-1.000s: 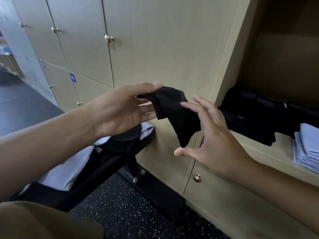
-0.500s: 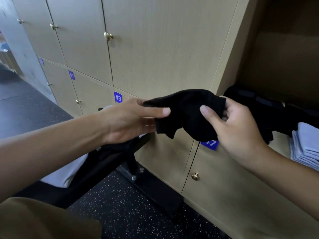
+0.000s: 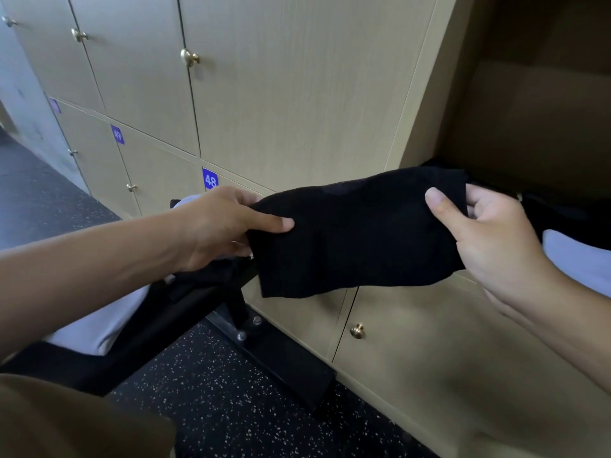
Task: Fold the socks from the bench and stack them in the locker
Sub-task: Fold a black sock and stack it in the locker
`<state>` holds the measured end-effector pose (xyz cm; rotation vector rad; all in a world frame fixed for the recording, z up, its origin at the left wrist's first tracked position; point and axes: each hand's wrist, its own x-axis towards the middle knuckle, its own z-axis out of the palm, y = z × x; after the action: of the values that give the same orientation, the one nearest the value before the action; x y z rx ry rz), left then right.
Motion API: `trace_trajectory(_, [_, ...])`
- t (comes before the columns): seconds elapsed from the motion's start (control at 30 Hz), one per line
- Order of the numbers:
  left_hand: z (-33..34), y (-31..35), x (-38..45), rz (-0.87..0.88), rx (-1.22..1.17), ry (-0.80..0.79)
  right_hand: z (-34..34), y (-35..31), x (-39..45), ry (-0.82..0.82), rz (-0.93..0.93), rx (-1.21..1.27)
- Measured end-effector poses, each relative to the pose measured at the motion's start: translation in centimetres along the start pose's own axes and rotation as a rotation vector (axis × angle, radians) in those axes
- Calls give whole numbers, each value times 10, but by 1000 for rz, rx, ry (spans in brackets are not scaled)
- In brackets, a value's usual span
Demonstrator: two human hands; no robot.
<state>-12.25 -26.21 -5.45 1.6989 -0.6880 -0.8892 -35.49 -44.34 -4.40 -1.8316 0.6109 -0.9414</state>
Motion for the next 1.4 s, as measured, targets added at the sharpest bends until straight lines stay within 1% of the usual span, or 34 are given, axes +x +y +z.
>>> trace_trajectory(0.07, [-3,-2,0,-29,32,20,-5,3,-1,-10,59,-17])
trace_trajectory(0.2, [-1,-1,-2,-21,57,27,-10,6,-2,-65,174,-71])
trace_trajectory(0.33, [4,-1,0,-29,-6,7,-9,6,-2,-74,209,-111])
trace_trajectory(0.47, [7,2,-5,25,-53,-9,-7,2,-1,-69,207,-112])
trace_trajectory(0.63, [1,5,-1,159,-84,79,-13,2,6,52,169,-170])
trace_trajectory(0.7, [0,6,0,199,-126,104,-15,2,7,75,163,-171])
trace_trajectory(0.93, [4,12,-10,287,-120,130,-20,-2,6,87,157,-50])
trace_trajectory(1.03, [9,18,-16,315,-81,127,-18,-9,2,72,112,-48])
trace_trajectory(1.17, [20,24,-21,309,-53,115,-5,-17,-6,7,89,-38])
trace_trajectory(1.4, [55,27,-24,302,76,179,19,-27,-18,-86,86,36])
